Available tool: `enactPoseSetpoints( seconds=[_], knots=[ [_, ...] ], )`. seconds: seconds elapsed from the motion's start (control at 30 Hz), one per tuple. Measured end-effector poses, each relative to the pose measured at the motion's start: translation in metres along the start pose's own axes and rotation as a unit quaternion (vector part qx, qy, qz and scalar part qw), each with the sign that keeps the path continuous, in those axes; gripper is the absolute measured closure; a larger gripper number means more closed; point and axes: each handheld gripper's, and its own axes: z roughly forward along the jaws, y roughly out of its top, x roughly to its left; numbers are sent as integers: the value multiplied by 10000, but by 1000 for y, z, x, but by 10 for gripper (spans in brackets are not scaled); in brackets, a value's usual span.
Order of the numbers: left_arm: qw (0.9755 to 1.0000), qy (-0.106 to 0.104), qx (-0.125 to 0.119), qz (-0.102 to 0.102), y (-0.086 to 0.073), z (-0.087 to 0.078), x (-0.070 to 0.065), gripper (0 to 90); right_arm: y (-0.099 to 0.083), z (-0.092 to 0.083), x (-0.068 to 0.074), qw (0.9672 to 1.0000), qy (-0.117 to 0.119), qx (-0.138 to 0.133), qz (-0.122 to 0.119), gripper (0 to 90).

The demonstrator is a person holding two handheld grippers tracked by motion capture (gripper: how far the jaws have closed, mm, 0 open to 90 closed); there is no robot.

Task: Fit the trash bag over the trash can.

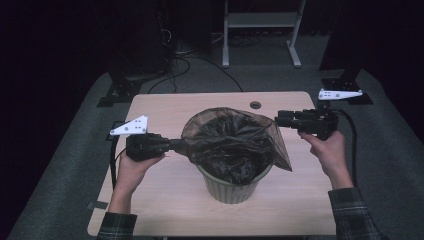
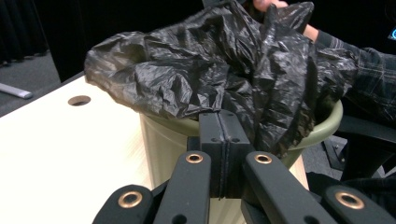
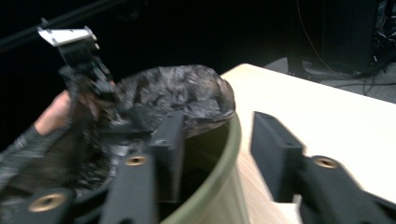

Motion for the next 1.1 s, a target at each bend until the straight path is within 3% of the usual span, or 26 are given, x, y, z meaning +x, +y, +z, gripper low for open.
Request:
enactPoseSetpoints(
  seconds=[0.17, 0.3, 0.33, 0.37, 0.4, 0.43, 0.5, 0.53, 0.67, 0.83, 0.97, 1.1],
  knots=[
    [10000, -25, 13, 23, 1, 0, -1, 895, 1, -10, 15, 9999, 136, -81, -69, 389],
    [10000, -45, -4, 26, 1, 1, -2, 895, 0, 3, 16, 9996, 271, 48, 31, 349],
    [10000, -50, -8, 20, 1, 1, -2, 895, -1, 9, 15, 9994, 308, 105, 70, 380],
    [10000, -51, -10, 14, 1, 2, -2, 895, -1, 15, 15, 9993, 322, 158, 70, 475],
    [10000, -48, -4, 18, 1, 2, -3, 895, -1, 22, 14, 9992, 310, 250, -53, 629],
    [10000, -35, 17, 20, 1, 2, -3, 895, -2, 27, 15, 9991, 263, 300, -174, 769],
    [9999, 82, 111, 6, -1, 0, -1, 895, -3, 29, 15, 9989, 118, 312, -315, 894],
    [9999, 122, 121, -23, -2, -3, 0, 896, -4, 26, 15, 9990, -69, 270, -362, 899],
    [9995, 293, 35, -146, -8, -13, 6, 896, -9, -1, 8, 9986, -406, -111, -318, 900],
    [9988, 441, 79, -198, -12, -9, 10, 896, -25, -32, 1, 9969, -694, -259, -245, 900],
    [9973, 655, 208, -254, -17, -1, 16, 896, -44, -32, -9, 9961, -861, -116, -127, 900],
    [9935, 976, 488, -334, -24, -8, 21, 897, -57, -25, -15, 9945, -1041, 41, -108, 900]
  ],
)
